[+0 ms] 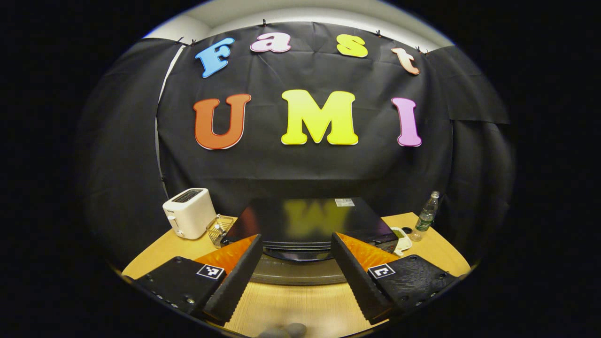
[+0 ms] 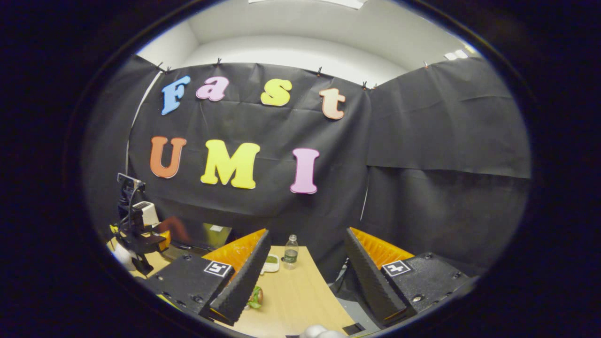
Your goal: Open the electric oven with the left hand, put the food in, and close the electric oven.
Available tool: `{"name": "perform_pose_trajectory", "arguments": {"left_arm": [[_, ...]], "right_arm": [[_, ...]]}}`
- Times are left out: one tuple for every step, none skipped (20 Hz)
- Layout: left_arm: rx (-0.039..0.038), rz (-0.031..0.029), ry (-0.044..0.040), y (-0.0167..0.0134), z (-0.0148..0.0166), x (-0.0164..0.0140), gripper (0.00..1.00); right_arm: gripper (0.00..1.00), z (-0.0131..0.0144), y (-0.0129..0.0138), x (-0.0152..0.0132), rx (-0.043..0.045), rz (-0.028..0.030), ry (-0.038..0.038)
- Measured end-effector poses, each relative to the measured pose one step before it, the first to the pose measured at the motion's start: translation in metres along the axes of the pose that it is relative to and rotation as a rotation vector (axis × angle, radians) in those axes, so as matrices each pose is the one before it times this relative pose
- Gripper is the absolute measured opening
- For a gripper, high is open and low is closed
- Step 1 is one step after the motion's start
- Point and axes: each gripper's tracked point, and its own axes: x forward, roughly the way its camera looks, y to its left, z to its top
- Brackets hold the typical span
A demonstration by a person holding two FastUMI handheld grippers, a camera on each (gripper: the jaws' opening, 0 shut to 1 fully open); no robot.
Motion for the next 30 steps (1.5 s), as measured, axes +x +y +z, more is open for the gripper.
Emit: {"name": "perform_pose_trajectory", "arguments": {"left_arm": [[-0.0021, -0.00258, 0.01412, -0.00104, -0.00544, 0.00892, 0.96], [-0.00257, -0.00315, 0.01196, -0.00072, -0.00505, 0.00832, 0.95], [0.00289, -0.00859, 0.01175, -0.00221, -0.00368, 0.00729, 0.95], [0.00486, -0.00016, 0.00668, -0.00082, -0.00406, 0.00638, 0.95], [0.00201, -0.00489, 0.01248, -0.00159, -0.00508, 0.00522, 0.95], [0.0047, -0.00269, 0.01158, -0.00211, -0.00568, 0.005, 0.95], [0.00762, -0.00144, 0.01352, -0.00195, -0.00486, 0.0046, 0.95], [0.00849, -0.00219, 0.01048, -0.00101, -0.00357, 0.00255, 0.95], [0.01241, 0.00041, 0.00333, -0.00134, -0.00304, 0.00344, 0.95], [0.00736, 0.00031, -0.00116, -0.00005, -0.00205, 0.00186, 0.97], [-0.00402, -0.00196, 0.00028, 0.0001, 0.00245, 0.00106, 0.98], [-0.01117, 0.00128, 0.01007, -0.00103, -0.003, -0.00051, 0.98], [0.0004, -0.00126, -0.00053, 0.00039, 0.00073, -0.0009, 0.98], [0.00336, -0.00024, 0.00537, 0.00069, -0.00053, 0.00021, 0.99], [0.00401, -0.00191, -0.00035, -0.00046, -0.00037, -0.0012, 0.99], [0.00035, -0.00221, 0.00246, -0.0004, -0.00166, -0.00206, 0.99], [-0.00405, -0.0011, -0.00016, -0.00036, -0.00157, -0.00288, 0.99], [0.00071, -0.00116, 0.00061, -0.00012, -0.00125, -0.00338, 0.99], [0.00185, -0.00043, -0.002, 0.00012, -0.00167, -0.00372, 0.99], [0.00122, 0.00003, 0.00039, -0.00009, -0.00222, -0.0038, 0.99], [0.00178, -0.00114, 0.00074, -0.00015, -0.00244, -0.00458, 0.99], [-0.00228, -0.00117, 0.00183, -0.00037, -0.00304, -0.00387, 0.99], [-0.00122, -0.00092, 0.0038, -0.00031, -0.00445, -0.00472, 0.99], [0.00263, -0.00098, 0.00193, 0.00003, -0.00405, -0.00604, 0.99], [0.00003, -0.00048, 0.00262, -0.00038, -0.00497, -0.00555, 0.99], [0.00159, -0.00087, 0.00477, -0.00059, -0.00507, -0.00453, 0.99], [-0.00061, -0.00115, 0.00652, -0.00029, -0.00572, -0.00481, 0.99], [-0.00461, -0.00031, 0.01025, 0.00049, -0.00722, -0.00401, 0.99], [-0.00869, -0.00333, 0.02002, -0.00097, -0.00971, -0.00576, 0.98], [0.00604, -0.00167, -0.01452, -0.00082, -0.00026, -0.00233, 0.99]], "right_arm": [[0.92, -0.00199, -0.00151, -0.00082, 0.00035, -0.01097, 0.00702], [1.0, -0.00283, -0.00218, 0.00082, 0.00402, -0.00633, 0.00578], [1.0, -0.00324, -0.00074, -0.00012, 0.00609, -0.00854, 0.01124], [1.0, -0.00393, -0.00066, 0.0007, 0.00765, -0.00468, 0.00924], [0.93, -0.00261, -0.00064, 0.00014, 0.00786, -0.00787, 0.00927], [0.93, -0.00279, 0.00019, 0.00088, 0.0058, -0.0031, 0.00612], [0.92, -0.00131, -0.00003, 0.00038, -0.0004, -0.00511, 0.00727], [0.92, -0.00275, 0.00087, 0.00106, -0.00444, -0.00124, 0.00682], [0.92, -0.00244, -0.00041, -0.001, -0.00751, -0.00103, 0.00397], [1.0, 0.00022, -0.00058, 0.00003, -0.0078, -0.00312, -0.0001], [1.0, 0.00075, -0.00024, -0.00039, -0.00303, -0.00209, -0.00021], [0.93, -0.00071, 0.00028, -0.0005, 0.00221, -0.00071, 0.00033], [1.0, 0.00026, 0.00113, -0.00021, 0.00299, 0.0046, -0.00072], [0.93, -0.00086, 0.00111, 0.00033, 0.00072, -0.00016, 0.00258], [0.93, -0.00012, -0.00082, -0.00086, 0.00191, 0.00213, 0.00086], [0.93, -0.00083, -0.00012, -0.00096, 0.0006, 0.00188, 0.00002], [1.0, -0.00038, 0.0001, 0.00013, -0.00172, 0.00061, 0.0003], [0.92, -0.0006, 0.00193, 0.00048, -0.0011, 0.00408, -0.00101], [0.93, -0.00044, 0.00225, -0.00088, -0.0027, 0.00401, 0.00176], [0.92, -0.00261, 0.00103, -0.00149, -0.00295, 0.00757, 0.00073], [0.93, -0.00192, 0.00229, -0.00122, -0.00286, 0.00504, 0.00336], [0.93, -0.00247, 0.00149, -0.0003, -0.0022, 0.0067, 0.00278], [0.93, -0.00132, 0.00149, 0.0, -0.0013, 0.00334, 0.00296], [0.93, -0.00251, 0.00028, -0.00073, -0.00005, 0.00652, 0.00264], [0.93, -0.00222, 0.00213, -0.00255, -0.00039, 0.00659, 0.00321], [0.93, -0.00227, 0.00123, -0.00148, -0.0007, 0.00554, 0.00376], [0.93, -0.00172, 0.00186, -0.00177, 0.00022, 0.00707, 0.00242], [1.0, -0.00117, 0.00186, -0.00165, 0.00051, 0.00425, 0.00141], [1.0, -0.00096, 0.00083, -0.00178, 0.00026, 0.00626, -0.00074], [1.0, -0.00203, -0.00039, -0.00313, -0.00366, 0.00357, -0.00059]]}}
